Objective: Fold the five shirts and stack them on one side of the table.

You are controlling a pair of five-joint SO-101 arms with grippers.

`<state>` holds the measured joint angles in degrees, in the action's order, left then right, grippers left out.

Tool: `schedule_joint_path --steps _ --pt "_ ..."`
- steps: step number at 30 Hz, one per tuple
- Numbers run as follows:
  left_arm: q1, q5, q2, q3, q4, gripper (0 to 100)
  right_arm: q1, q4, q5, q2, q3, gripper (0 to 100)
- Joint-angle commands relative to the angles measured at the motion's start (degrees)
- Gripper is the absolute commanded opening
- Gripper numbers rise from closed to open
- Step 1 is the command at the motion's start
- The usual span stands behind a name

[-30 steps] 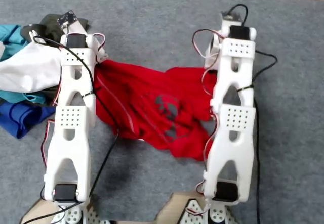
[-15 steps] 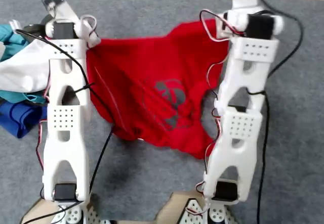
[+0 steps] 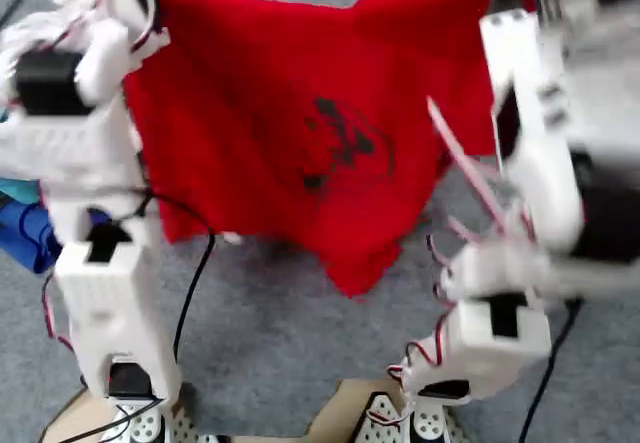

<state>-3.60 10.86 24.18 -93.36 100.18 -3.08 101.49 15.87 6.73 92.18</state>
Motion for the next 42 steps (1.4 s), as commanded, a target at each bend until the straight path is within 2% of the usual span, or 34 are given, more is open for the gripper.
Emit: schedule_joint_path --steps 1,6,15,22,26,33,37,42 --pt "0.53 -2.64 -12.35 -2.11 0.62 2 -0.04 0.53 2.90 -7.60 0.04 0.4" --pt "0.53 -4.31 -23.52 4.57 0.70 2 -0.13 -1.93 4.48 -13.85 0.04 0.4" --pt "0.53 -4.75 -48.84 39.12 0.70 2 -6.37 -3.60 7.65 -21.76 0.04 0.5" --pt "0.53 -4.84 -63.78 59.52 0.53 2 -6.73 -5.98 10.90 -26.42 -0.04 0.5" --pt "0.53 -5.89 -67.56 66.81 0.53 2 -6.73 -5.98 11.78 -26.86 0.13 0.5" --pt "0.53 -6.68 -72.75 69.45 0.53 2 -6.73 -6.33 14.51 -30.11 -0.40 0.5" --pt "0.53 -6.68 -73.01 77.98 0.18 2 -6.73 -5.98 14.51 -30.64 -6.81 0.5" --pt "0.53 -6.68 -70.55 96.79 -11.08 2 -6.64 -5.98 14.24 -30.73 -18.24 0.5"
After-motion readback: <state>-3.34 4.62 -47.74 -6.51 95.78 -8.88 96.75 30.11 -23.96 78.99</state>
